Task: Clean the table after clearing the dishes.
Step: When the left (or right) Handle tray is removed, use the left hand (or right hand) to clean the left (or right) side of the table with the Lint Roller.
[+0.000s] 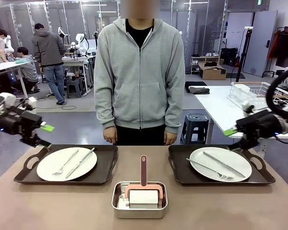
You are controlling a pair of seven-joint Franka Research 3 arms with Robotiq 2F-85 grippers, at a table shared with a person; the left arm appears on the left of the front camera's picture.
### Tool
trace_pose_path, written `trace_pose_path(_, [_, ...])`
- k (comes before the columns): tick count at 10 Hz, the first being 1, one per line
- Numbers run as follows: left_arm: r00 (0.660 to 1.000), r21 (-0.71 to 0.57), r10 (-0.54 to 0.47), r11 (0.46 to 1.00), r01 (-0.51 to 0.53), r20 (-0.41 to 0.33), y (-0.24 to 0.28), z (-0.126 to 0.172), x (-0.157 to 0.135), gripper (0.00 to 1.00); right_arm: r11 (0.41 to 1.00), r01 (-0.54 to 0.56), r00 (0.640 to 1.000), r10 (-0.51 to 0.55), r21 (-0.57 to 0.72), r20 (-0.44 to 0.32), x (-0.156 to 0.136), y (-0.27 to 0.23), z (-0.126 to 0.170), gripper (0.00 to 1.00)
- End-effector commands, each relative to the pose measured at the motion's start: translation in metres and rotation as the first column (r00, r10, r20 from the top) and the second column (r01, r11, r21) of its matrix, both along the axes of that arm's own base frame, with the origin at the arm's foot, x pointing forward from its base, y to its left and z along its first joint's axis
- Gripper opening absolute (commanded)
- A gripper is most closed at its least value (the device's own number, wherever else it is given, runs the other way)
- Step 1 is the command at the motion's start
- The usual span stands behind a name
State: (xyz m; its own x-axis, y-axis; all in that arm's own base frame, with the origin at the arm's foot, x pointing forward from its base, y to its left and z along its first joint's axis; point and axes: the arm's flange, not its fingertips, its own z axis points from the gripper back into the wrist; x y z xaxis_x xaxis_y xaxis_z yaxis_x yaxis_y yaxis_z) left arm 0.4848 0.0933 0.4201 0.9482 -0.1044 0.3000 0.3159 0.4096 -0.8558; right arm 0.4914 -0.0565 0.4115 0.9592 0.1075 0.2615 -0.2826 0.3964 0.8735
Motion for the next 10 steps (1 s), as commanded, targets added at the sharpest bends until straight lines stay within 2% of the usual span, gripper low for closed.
trace_pose_path(1, [0.994,-0.075,0.099,0.992,-0.102,-0.048,0.061,-0.002,-0.009,1.00,0.988,0.142,0.988,-0.138,0.057,-0.071,-0.012,-0.057,-0.003,1.00])
trace_pose_path(2, [0.981,-0.146,0.186,0.970,-0.192,-0.054,0.101,-0.009,-0.027,1.00,0.968,0.238,0.969,-0.230,0.085,-0.094,-0.027,-0.097,-0.012,1.00])
trace_pose_path(4, [0.959,-0.221,0.266,0.934,-0.281,-0.096,0.154,-0.022,-0.059,1.00,0.934,0.342,0.937,-0.331,0.100,-0.108,-0.055,-0.155,-0.022,1.00])
trace_pose_path(7, [0.923,-0.265,0.365,0.885,-0.384,-0.119,0.205,-0.029,-0.099,1.00,0.906,0.403,0.915,-0.396,0.132,-0.076,-0.084,-0.192,-0.016,1.00])
trace_pose_path(10, [0.896,-0.270,0.434,0.855,-0.443,-0.096,0.219,-0.017,-0.120,1.00,0.888,0.437,0.900,-0.430,0.142,-0.079,-0.093,-0.205,-0.016,1.00])
